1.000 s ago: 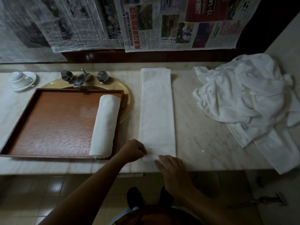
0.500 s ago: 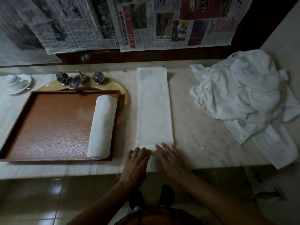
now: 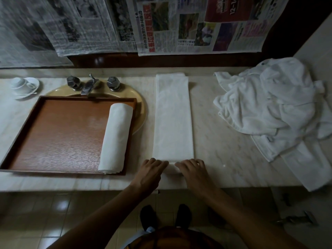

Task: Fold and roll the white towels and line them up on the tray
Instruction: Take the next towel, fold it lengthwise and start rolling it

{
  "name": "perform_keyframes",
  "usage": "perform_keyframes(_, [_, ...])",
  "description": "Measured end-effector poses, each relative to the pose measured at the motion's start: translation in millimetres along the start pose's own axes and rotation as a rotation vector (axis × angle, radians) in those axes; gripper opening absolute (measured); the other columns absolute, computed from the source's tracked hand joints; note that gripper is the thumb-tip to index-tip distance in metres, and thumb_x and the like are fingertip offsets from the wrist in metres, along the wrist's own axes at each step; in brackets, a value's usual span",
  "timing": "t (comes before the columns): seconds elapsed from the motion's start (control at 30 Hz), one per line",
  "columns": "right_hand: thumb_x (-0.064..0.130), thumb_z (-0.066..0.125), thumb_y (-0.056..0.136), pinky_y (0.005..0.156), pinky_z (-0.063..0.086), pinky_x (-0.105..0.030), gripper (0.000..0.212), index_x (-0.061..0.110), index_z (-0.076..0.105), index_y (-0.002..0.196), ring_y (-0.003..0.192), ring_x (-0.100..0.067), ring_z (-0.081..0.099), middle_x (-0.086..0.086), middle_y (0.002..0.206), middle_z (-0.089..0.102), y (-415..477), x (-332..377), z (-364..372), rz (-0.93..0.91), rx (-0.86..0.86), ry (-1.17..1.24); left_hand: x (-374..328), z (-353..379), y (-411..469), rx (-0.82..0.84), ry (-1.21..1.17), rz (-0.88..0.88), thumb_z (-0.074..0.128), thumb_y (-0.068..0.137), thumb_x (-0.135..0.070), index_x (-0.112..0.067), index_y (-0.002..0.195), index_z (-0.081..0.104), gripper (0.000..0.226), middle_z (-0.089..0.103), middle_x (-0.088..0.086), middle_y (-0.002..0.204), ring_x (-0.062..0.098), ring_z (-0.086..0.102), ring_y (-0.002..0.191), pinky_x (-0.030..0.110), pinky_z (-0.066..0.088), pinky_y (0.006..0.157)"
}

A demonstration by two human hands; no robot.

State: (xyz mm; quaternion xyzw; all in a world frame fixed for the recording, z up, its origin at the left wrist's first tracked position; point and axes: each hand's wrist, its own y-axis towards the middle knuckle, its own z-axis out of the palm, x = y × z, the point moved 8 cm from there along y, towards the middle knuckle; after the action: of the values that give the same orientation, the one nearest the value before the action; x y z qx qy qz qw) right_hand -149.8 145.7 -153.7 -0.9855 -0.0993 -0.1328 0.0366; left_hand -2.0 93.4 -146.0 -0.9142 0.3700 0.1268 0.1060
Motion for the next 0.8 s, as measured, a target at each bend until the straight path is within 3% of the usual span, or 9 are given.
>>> perform_keyframes(0.13, [-0.002, 0.063, 0.085, 0.092, 0.048, -0.037, 0.052, 0.024, 0.055, 0.129, 0.108, -0.021, 0.059, 0.002, 0.121, 0.063, -15.3, -6.3, 8.2, 0.024, -0.002, 0.12, 2.6, -2.4, -13.9, -0.026, -0.179, -0.005, 0.062, 0.092, -0.006, -0.017, 0.117, 0.068, 0.028, 0.065, 0.002, 0.113, 0.018, 0.061, 0.095, 0.033, 0.055, 0.076])
perform_keyframes(0.27, [0.0, 0.056, 0.087, 0.102, 0.052, -0.048, 0.05, 0.017, 0.062, 0.134, 0.124, -0.03, 0.055, -0.01, 0.138, 0.058, -30.8, 3.6, -1.0, 0.059, -0.174, 0.038, 12.5, -6.3, -7.7, -0.075, -0.203, -0.071, 0.068, 0.092, -0.007, -0.017, 0.112, 0.076, 0.024, 0.065, 0.002, 0.11, 0.018, 0.057, 0.097, 0.026, 0.048, 0.076])
perform_keyframes(0.33, [0.006, 0.042, 0.087, 0.111, 0.043, -0.053, 0.058, 0.015, 0.058, 0.141, 0.134, -0.036, 0.051, -0.015, 0.147, 0.054, -39.2, 22.0, -0.3, 0.048, -0.194, -0.019, 12.9, -11.1, -0.2, -0.079, -0.203, -0.093, 0.063, 0.096, -0.009, -0.018, 0.118, 0.075, 0.027, 0.067, 0.003, 0.114, 0.017, 0.056, 0.102, 0.021, 0.04, 0.081])
perform_keyframes(0.43, [0.011, 0.047, 0.078, 0.12, 0.028, -0.06, 0.078, 0.012, 0.043, 0.155, 0.149, -0.039, 0.033, -0.018, 0.161, 0.038, -44.0, 35.2, 19.8, 0.04, -0.076, -0.099, 13.8, -14.4, 2.4, -0.099, -0.21, -0.141, 0.06, 0.099, -0.015, -0.018, 0.128, 0.07, 0.03, 0.066, 0.002, 0.123, 0.016, 0.054, 0.11, 0.021, 0.041, 0.09])
perform_keyframes(0.5, [0.02, 0.045, 0.079, 0.119, 0.02, -0.059, 0.08, 0.009, 0.036, 0.158, 0.152, -0.039, 0.02, -0.02, 0.164, 0.03, -41.9, 32.2, 25.1, 0.044, -0.077, -0.11, 7.0, -14.4, -6.7, -0.157, -0.206, -0.197, 0.066, 0.094, -0.016, -0.018, 0.136, 0.062, 0.042, 0.06, 0.004, 0.134, 0.018, 0.053, 0.12, 0.03, 0.048, 0.1])
perform_keyframes(0.57, [0.027, 0.039, 0.082, 0.118, 0.015, -0.058, 0.081, 0.008, 0.028, 0.161, 0.154, -0.039, 0.012, -0.021, 0.167, 0.022, -37.8, 31.5, 24.5, 0.021, -0.088, -0.118, -12.4, 4.1, -18.2, -0.119, -0.108, -0.136, 0.074, 0.084, -0.013, -0.016, 0.144, 0.053, 0.064, 0.054, 0.008, 0.146, 0.028, 0.053, 0.134, 0.043, 0.047, 0.111])
perform_keyframes(0.63, [0.025, 0.035, 0.089, 0.12, 0.013, -0.059, 0.077, 0.009, 0.02, 0.163, 0.157, -0.038, 0.007, -0.02, 0.169, 0.013, -33.8, 29.0, 24.5, 0.008, -0.088, -0.144, -26.1, 30.1, -26.8, -0.061, 0.053, -0.034, 0.081, 0.073, -0.013, -0.012, 0.153, 0.043, 0.089, 0.043, 0.016, 0.158, 0.036, 0.042, 0.147, 0.051, 0.032, 0.122])
perform_keyframes(0.7, [0.02, 0.034, 0.094, 0.122, 0.012, -0.06, 0.072, 0.01, 0.018, 0.163, 0.158, -0.036, 0.005, -0.017, 0.171, 0.01, -25.0, 21.6, 27.1, 0.003, -0.067, -0.166, -23.8, 41.7, -26.5, -0.048, 0.13, -0.015, 0.077, 0.074, -0.015, -0.008, 0.16, 0.03, 0.098, 0.027, 0.019, 0.167, 0.036, 0.024, 0.155, 0.052, 0.015, 0.125])
perform_keyframes(0.8, [0.02, 0.04, 0.093, 0.12, 0.019, -0.059, 0.066, 0.01, 0.037, 0.158, 0.155, -0.034, 0.024, -0.016, 0.166, 0.029, -2.9, 11.1, 23.4, -0.005, -0.063, -0.156, -12.0, 37.6, -11.4, -0.052, 0.135, -0.057, 0.066, 0.085, -0.013, -0.009, 0.164, 0.014, 0.095, 0.009, 0.016, 0.171, 0.033, 0.005, 0.159, 0.049, 0.001, 0.129])
